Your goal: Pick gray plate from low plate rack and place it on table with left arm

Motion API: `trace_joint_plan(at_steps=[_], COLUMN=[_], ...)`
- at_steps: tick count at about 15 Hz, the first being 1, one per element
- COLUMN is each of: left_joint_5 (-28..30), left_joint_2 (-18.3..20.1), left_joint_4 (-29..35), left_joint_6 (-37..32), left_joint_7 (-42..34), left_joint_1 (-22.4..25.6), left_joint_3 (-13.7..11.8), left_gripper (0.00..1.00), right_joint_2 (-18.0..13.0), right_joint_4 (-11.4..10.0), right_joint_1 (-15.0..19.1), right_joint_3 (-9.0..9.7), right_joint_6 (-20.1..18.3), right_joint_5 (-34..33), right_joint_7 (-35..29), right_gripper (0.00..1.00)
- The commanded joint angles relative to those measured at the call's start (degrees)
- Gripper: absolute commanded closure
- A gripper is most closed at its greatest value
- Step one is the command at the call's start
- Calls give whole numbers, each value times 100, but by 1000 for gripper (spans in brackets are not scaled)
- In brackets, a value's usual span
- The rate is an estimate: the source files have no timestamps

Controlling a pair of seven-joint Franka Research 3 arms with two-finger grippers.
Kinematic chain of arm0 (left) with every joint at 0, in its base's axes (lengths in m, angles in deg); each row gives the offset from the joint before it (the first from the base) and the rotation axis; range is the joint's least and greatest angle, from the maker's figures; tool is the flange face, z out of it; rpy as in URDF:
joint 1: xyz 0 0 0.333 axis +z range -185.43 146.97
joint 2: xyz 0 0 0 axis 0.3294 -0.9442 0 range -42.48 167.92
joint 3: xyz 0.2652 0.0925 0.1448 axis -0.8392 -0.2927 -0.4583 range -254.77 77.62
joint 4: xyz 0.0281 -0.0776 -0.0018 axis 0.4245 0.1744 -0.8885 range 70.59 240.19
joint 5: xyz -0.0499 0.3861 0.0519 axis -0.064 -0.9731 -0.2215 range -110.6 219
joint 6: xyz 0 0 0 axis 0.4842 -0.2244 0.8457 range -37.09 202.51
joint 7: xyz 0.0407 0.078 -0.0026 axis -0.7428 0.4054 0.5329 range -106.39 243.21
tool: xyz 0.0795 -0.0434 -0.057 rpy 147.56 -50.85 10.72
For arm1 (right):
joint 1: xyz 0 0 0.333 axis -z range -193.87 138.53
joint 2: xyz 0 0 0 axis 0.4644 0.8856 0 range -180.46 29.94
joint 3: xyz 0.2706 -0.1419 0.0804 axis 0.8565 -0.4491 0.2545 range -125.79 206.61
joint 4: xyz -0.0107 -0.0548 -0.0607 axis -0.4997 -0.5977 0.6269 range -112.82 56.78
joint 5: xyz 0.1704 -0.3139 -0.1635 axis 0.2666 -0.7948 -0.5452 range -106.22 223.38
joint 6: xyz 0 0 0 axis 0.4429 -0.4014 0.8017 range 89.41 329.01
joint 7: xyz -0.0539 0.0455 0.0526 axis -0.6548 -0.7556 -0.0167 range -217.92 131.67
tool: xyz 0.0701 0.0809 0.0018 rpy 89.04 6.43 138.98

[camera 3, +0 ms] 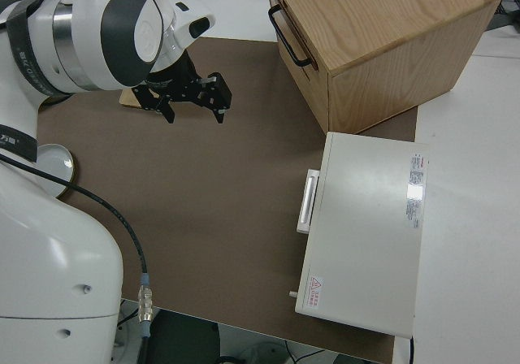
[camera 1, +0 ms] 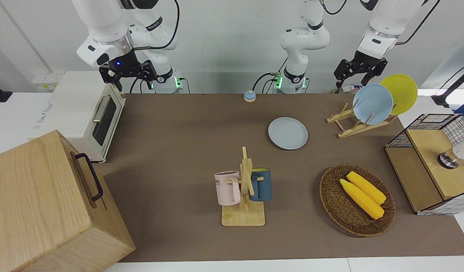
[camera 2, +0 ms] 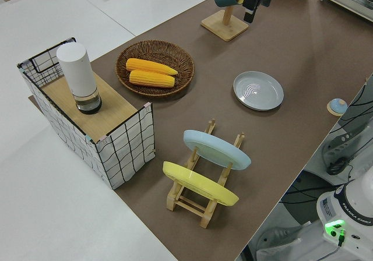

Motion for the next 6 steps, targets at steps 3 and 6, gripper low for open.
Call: trace_joint_plan(at_steps=[3, 6], left_joint_5=[-31, -199], left_joint_2=[-81, -72], left_joint_4=[-49, -49], left_joint_6=[-86, -77], left_joint_7=[-10, 113], left_joint_1=[-45, -54], left_joint_3=[-10, 26], left_gripper=[2, 0], right_joint_2=[-14, -14], right_joint_4=[55, 55], right_joint_1=[147, 147], right_joint_3=[134, 134], right_joint_6=[-82, -82], right_joint_5=[-38, -38], right_joint_7=[-73, -73], right_gripper=[17, 17])
